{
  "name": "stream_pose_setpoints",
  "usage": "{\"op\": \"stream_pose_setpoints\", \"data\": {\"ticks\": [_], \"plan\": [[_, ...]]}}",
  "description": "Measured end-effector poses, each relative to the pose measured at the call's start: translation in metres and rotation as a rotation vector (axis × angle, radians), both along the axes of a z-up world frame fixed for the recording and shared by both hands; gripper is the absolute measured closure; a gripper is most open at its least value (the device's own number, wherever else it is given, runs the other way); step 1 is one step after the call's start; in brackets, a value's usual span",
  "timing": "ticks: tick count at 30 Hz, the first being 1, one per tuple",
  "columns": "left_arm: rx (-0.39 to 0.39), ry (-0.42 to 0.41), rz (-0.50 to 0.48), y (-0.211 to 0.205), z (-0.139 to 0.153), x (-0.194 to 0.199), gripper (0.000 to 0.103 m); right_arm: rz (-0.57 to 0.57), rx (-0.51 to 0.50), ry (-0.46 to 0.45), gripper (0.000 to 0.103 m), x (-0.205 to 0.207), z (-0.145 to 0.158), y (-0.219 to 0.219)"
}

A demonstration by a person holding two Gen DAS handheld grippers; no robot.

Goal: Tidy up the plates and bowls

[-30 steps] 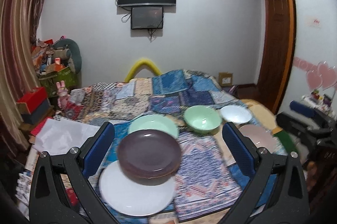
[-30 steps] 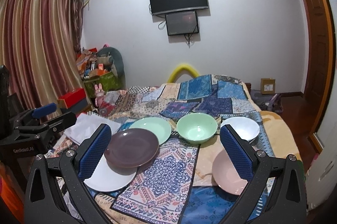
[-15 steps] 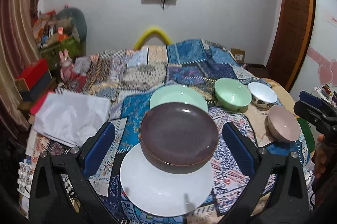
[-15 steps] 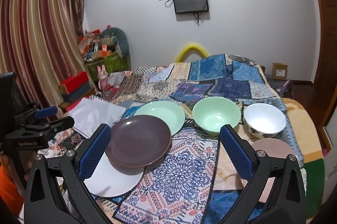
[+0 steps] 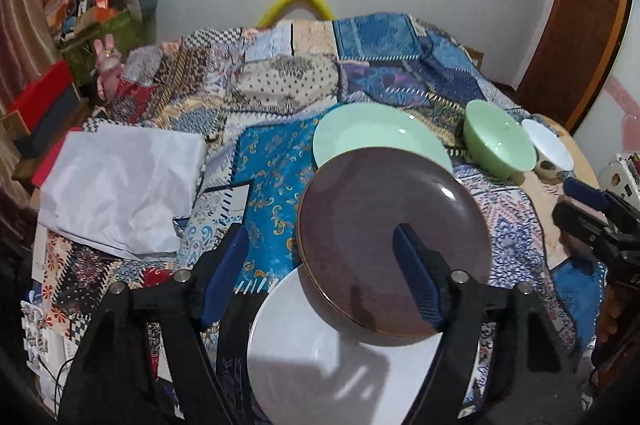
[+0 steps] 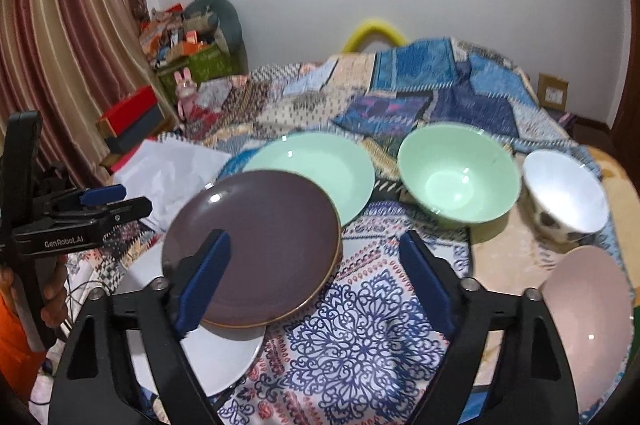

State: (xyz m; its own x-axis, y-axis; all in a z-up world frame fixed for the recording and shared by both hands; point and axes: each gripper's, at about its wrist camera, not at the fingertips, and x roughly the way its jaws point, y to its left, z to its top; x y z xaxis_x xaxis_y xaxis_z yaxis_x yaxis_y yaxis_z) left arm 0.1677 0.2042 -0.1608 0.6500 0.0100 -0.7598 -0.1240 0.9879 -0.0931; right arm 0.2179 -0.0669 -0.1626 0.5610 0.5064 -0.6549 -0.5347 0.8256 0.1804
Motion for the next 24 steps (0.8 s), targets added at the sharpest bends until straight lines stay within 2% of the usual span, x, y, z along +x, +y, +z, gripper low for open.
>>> {"op": "stream_pose_setpoints", "data": {"ticks": [3,8,11,16,20,24], "plan": [[0.0,0.022,-0.009,0.005,-0.012,0.012,0.038,0.006,-0.016,0.037,0.029,0.008,-0.012,0.004],[-0.044,0.076,-0.028,0.012,-0.032,0.028,0.06,0.01,-0.035,0.096,0.037,0.019,-0.032,0.009],[-0.052,0.101,-0.029,0.014,-0.041,0.036,0.064,0.02,-0.039,0.142,0.046,0.026,-0.044,0.012],[-0.077,0.119,-0.037,0.017,-0.049,0.044,0.065,0.033,-0.033,0.198,0.053,0.034,-0.057,0.015],[-0.104,0.144,-0.045,0.019,-0.056,0.05,0.075,0.045,-0.023,0.231,0.066,0.038,-0.063,0.017],[-0.117,0.161,-0.046,0.018,-0.062,0.054,0.076,0.054,-0.024,0.246,0.07,0.042,-0.067,0.021]]}}
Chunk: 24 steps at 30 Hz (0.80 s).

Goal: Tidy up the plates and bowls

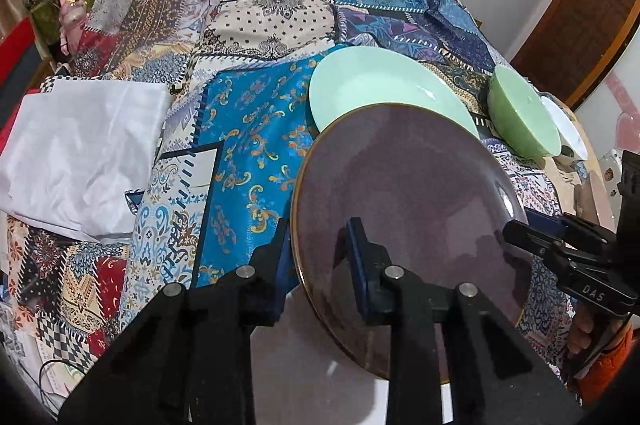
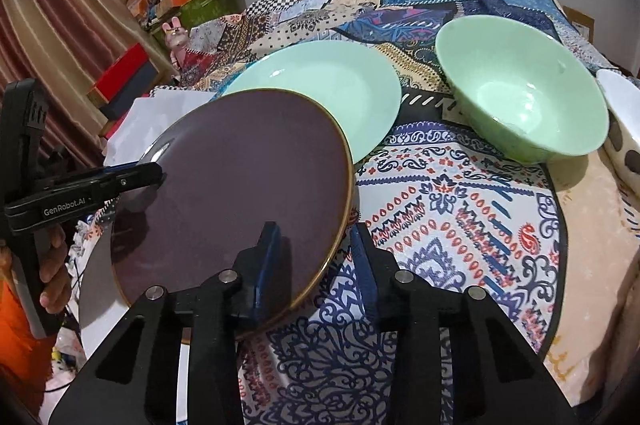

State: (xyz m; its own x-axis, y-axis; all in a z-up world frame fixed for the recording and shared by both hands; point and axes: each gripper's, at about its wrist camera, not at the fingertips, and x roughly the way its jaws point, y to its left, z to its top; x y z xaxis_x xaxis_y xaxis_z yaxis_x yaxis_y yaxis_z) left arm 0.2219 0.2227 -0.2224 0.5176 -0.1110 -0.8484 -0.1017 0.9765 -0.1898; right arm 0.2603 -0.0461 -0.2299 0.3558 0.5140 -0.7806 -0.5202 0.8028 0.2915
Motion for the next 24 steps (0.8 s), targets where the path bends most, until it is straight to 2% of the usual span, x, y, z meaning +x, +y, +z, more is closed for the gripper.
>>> {"op": "stream_pose_setpoints", "data": {"ticks": [6,15,24], "plan": [[-0.025,0.003,0.007,0.002,-0.001,0.001,0.076,0.01,0.021,0.024,0.073,0.004,-0.004,0.002],[0.006,0.009,0.016,-0.005,0.003,-0.001,0.076,0.005,0.059,0.04,0.074,0.004,-0.005,-0.003],[-0.008,0.0,0.02,-0.013,0.007,-0.012,0.076,0.002,0.05,0.009,0.074,-0.003,0.001,-0.01]]}}
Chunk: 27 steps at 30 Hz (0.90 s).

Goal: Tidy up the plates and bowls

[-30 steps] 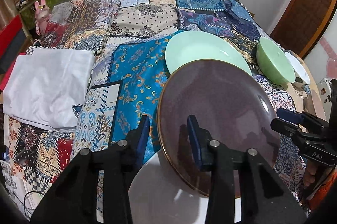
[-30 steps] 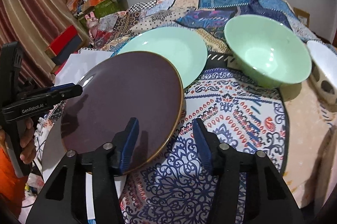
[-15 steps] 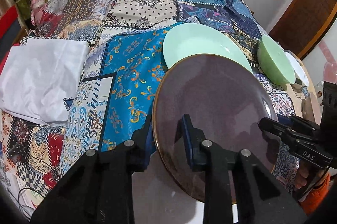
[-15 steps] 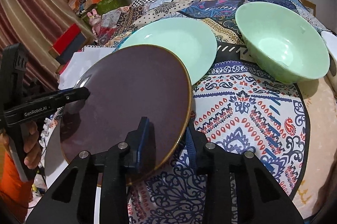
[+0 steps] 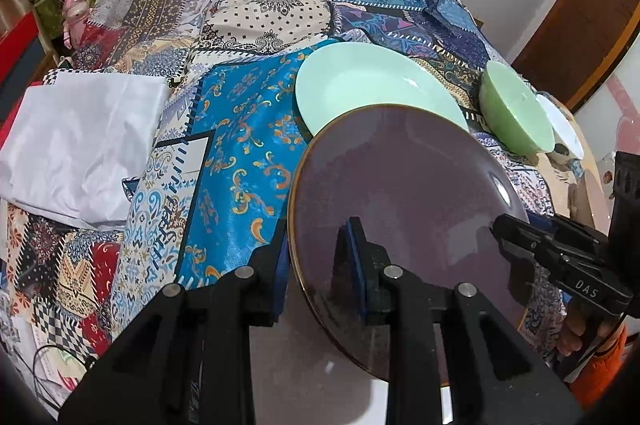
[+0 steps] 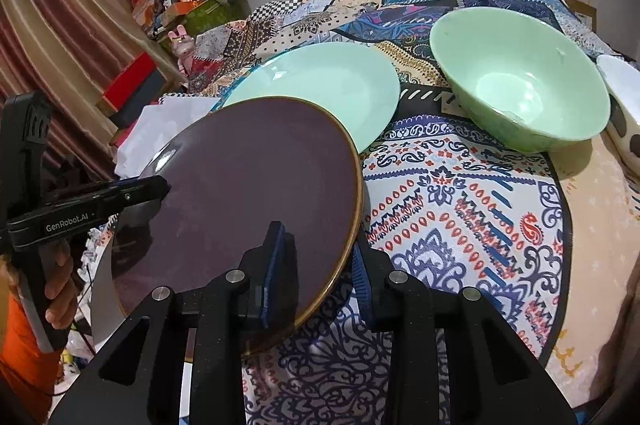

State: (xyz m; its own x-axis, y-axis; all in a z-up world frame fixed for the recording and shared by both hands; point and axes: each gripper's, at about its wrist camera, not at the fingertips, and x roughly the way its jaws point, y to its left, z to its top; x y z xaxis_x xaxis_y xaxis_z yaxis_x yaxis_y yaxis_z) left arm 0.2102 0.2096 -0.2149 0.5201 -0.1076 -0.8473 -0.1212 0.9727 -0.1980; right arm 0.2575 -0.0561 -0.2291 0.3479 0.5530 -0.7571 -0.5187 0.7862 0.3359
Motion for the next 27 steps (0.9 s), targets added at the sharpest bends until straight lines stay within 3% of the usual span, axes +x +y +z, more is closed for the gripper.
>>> {"op": "stream_pose_setpoints", "data": {"ticks": [27], "plan": [[-0.031,-0.06,-0.065,-0.082,0.05,-0.045,0.076,-0.073,0.008,-0.101,0.074,-0.04,0.042,-0.073]]}}
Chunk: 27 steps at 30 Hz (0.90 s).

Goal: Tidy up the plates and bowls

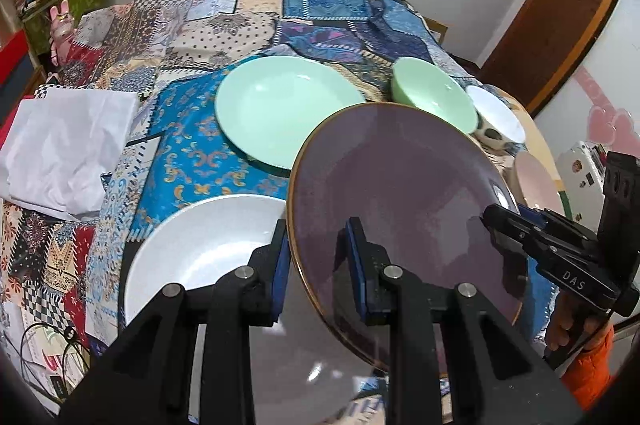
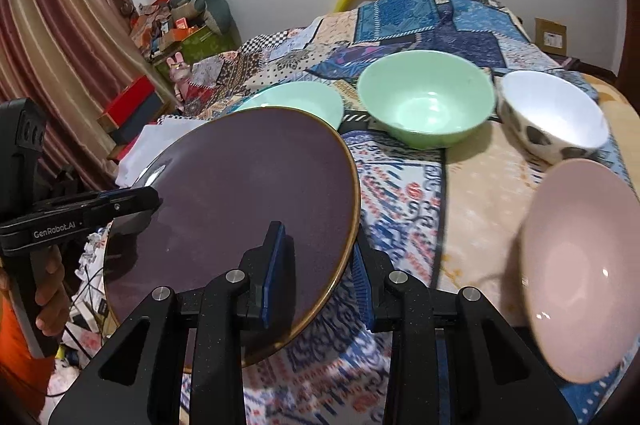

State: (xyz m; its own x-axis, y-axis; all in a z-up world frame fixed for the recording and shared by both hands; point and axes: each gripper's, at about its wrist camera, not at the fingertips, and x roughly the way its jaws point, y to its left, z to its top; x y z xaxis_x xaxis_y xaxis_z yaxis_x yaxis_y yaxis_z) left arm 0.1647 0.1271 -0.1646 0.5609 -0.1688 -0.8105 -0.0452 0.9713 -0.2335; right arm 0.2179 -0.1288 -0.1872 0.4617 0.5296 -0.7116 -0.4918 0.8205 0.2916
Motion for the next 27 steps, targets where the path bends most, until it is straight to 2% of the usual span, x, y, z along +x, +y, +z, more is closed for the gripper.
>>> {"op": "stream_pose_setpoints", "data": {"ticks": [13,27], "plan": [[-0.023,-0.001,-0.051,-0.048,0.007,-0.014,0.076,-0.059,-0.006,-0.017,0.074,-0.021,0.006,-0.044],[-0.055,0.056,-0.07,-0.08,-0.018,-0.019,0.076,-0.104,-0.027,0.029,0.074,-0.034,-0.014,-0.075]]}}
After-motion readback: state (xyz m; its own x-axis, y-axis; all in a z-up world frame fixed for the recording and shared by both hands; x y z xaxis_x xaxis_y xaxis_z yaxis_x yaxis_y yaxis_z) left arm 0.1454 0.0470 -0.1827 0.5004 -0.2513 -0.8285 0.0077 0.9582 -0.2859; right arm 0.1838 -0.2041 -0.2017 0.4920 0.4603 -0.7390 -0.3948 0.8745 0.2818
